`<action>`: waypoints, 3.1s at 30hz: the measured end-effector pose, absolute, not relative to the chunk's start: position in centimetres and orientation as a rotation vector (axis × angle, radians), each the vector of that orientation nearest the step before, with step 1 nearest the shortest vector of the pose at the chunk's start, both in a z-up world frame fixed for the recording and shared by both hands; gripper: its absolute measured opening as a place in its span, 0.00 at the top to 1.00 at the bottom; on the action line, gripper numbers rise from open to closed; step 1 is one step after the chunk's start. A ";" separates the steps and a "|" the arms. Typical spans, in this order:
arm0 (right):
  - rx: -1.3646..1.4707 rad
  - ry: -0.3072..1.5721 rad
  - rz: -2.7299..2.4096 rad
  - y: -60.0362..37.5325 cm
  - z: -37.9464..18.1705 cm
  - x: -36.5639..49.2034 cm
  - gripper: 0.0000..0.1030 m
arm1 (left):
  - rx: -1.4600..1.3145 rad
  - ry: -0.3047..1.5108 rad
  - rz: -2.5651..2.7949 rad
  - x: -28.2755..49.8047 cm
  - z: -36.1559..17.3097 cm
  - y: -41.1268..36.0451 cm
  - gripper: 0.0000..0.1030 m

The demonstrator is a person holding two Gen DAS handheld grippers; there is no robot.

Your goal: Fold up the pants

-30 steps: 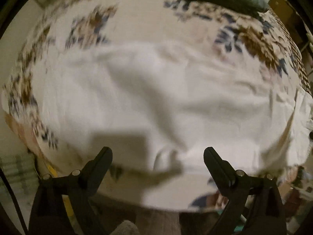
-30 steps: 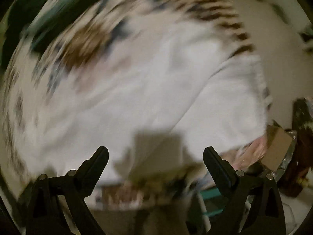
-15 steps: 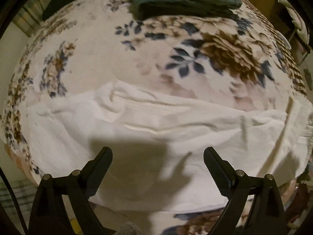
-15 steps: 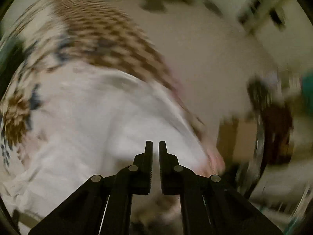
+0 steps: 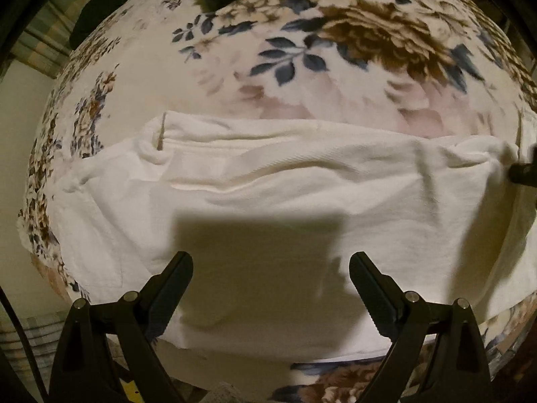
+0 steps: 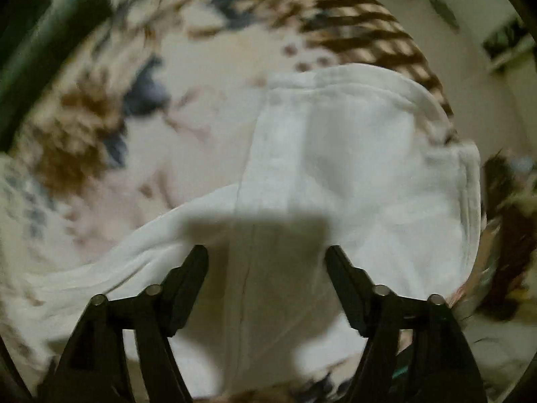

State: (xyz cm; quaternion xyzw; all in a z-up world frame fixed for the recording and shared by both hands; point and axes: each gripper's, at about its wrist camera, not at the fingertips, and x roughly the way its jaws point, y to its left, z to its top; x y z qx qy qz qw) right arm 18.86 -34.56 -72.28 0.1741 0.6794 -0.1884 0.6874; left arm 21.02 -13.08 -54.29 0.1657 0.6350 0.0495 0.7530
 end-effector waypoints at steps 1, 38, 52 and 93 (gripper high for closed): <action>0.406 1.492 -0.478 -35.4 -71.8 18.1 0.94 | 0.362 1.386 0.101 21.0 -54.2 -13.1 0.07; 1.321 1.300 -0.460 -48.8 -75.3 -1.9 0.64 | 0.194 1.500 0.077 16.3 -57.1 -9.4 0.07; 1.147 1.228 -0.549 -47.2 -70.9 -4.6 0.87 | 0.181 1.498 0.076 14.8 -56.6 -8.2 0.07; 0.562 1.850 0.546 -4.0 -69.2 33.7 0.90 | -0.043 1.495 0.267 21.2 -58.5 19.4 0.07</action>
